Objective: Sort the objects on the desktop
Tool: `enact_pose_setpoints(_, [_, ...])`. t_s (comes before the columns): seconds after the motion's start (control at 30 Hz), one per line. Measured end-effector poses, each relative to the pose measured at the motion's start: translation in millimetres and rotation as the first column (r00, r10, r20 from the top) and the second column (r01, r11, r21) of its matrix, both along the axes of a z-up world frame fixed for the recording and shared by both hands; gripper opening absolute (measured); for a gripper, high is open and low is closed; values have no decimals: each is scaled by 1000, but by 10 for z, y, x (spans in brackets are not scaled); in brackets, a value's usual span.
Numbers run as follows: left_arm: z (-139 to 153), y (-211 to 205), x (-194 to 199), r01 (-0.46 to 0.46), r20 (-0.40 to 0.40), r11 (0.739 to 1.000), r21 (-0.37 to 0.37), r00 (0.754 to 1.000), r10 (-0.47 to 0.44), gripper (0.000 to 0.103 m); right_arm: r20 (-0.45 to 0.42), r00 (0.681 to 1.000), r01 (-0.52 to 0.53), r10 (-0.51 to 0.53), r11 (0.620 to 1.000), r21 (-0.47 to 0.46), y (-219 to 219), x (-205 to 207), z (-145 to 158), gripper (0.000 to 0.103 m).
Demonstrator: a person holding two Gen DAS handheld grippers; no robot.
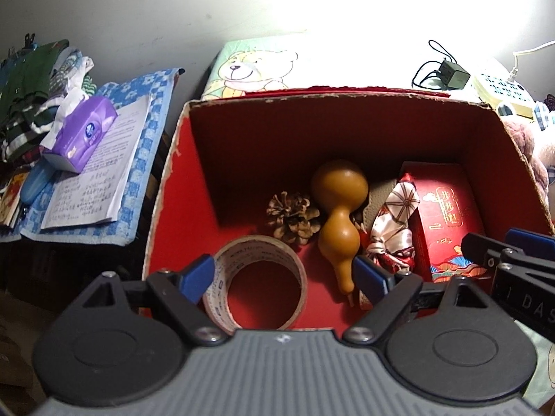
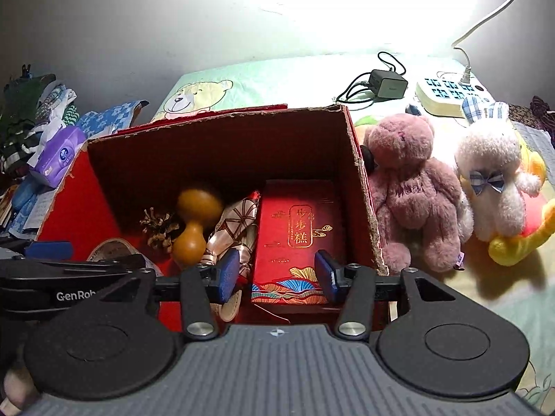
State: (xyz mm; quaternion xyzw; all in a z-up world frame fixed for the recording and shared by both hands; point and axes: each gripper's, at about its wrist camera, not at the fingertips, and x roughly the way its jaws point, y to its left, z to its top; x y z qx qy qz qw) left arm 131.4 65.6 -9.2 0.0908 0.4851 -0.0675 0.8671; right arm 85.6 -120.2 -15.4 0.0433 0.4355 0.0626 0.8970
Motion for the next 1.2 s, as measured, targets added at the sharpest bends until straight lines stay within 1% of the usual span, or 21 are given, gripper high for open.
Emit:
enact_pose_setpoints(0.17, [13,-15,-10,8,-1,1000,23,1000,-8,90,-1,1000,14,-14,1000,10,-24,-19,10,55])
enact_pose_setpoints(0.23, [34,-16,-25,10,6,1000,30,1000,-10,92,2,1000,15,-15,1000,6,-17,-37,21,59])
enact_pose_setpoints(0.37, [62,-19,-66,14,16,999,48,1000,-15,95,8,1000,14,-14,1000,7,-8,-80,36,59])
enact_pose_setpoints(0.7, [120,14,-104,22,13,999,32,1000,-23,95,11,999,30,-30,999,19,-28,-169,42,59])
enact_pose_setpoints(0.83, [201,7,-75,30,4,1000,4,1000,-30,98,6,999,44,-44,999,29,-55,-176,55,59])
enact_pose_setpoints(0.97, [259,-20,-78,28,15,1000,13,999,-29,100,15,999,48,-49,998,30,-67,-185,88,59])
enact_pose_setpoints(1.07, [240,-30,-79,34,-3,999,15,999,-33,100,18,998,55,-56,998,25,-89,-204,86,59])
enact_pose_setpoints(1.2, [207,-34,-104,37,-19,999,15,999,-37,100,10,998,59,-60,997,49,-139,-225,76,58])
